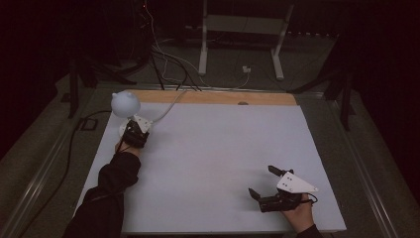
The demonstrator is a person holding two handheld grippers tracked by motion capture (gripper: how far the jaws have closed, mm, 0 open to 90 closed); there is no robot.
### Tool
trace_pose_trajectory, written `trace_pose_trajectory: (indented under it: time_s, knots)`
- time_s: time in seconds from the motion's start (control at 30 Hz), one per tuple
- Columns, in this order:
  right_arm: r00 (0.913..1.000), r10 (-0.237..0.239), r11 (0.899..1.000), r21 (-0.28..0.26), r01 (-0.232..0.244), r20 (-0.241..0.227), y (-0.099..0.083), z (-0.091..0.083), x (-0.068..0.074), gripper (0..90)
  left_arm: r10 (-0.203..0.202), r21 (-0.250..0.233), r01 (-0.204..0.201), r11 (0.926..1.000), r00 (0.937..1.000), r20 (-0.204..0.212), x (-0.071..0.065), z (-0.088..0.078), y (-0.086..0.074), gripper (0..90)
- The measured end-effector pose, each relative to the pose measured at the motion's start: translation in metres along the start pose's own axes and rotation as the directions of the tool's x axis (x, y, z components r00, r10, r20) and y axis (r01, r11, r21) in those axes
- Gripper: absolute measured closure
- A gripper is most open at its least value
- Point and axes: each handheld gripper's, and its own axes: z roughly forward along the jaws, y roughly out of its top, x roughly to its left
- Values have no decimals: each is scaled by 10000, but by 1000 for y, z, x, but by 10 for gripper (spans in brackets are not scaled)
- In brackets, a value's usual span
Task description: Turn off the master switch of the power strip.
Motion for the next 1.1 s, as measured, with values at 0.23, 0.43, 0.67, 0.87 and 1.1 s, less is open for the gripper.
trace_pose_trajectory:
  time_s: [0.23,0.43,0.67,0.87,1.1]
  knots:
    - [10000,11,10000,1,-11,-5,0,0,0,0,-42,75,41,10000,10000,68,4,1,-3,900]
    - [10000,1,10000,34,-1,-41,0,0,0,0,116,128,-116,9999,9999,15,4,1,-3,900]
    - [10000,15,10000,56,-15,-40,0,1,1,0,346,197,-348,9992,9993,112,5,1,-2,900]
    - [10000,24,10000,65,-24,-63,0,1,0,0,634,262,-637,9976,9979,118,4,1,-1,900]
    - [10000,9,9999,109,-8,-61,-1,2,1,0,658,400,-668,9970,9975,257,6,1,1,900]
